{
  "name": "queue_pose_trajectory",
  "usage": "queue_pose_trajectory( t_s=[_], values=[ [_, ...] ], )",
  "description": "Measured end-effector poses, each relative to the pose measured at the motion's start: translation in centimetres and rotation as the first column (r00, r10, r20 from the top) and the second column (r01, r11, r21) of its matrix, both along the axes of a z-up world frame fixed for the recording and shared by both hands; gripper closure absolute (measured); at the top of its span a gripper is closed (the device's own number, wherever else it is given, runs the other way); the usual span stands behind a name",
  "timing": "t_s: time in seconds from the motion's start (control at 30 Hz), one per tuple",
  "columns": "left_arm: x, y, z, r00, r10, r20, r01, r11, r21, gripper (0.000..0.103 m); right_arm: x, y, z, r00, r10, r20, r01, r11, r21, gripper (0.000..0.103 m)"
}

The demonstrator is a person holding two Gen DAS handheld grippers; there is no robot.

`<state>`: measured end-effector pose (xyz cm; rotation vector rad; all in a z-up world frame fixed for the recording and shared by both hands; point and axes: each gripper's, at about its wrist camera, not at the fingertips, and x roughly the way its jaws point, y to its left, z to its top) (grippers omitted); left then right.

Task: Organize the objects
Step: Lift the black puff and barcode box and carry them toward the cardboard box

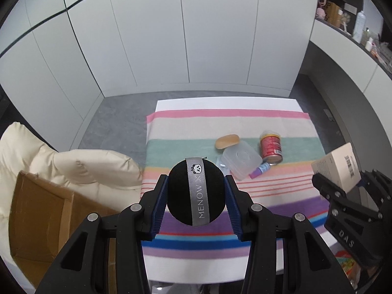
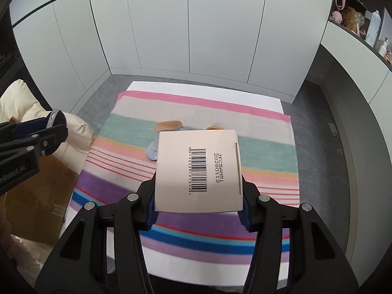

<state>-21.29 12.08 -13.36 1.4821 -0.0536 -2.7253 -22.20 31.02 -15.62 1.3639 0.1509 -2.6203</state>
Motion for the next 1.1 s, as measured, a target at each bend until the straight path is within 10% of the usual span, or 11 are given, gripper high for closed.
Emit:
queue_pose_trajectory(
  t_s=[0.53, 1.1],
  values=[
    [11.3, 1.7, 2.9, 1.0, -0.024, -0.014, 0.023, 0.997, -0.078, 0.057, 10.6, 1.7, -0.2, 0.997, 0.038, 0.067, -0.038, 0.999, 0.006, 0.05],
    [11.6, -0.8, 3.2, 0.999, 0.029, -0.02, -0.03, 0.998, -0.05, 0.057, 12.1, -1.8, -0.3, 0.991, 0.108, 0.079, -0.111, 0.993, 0.034, 0.05]
  ],
)
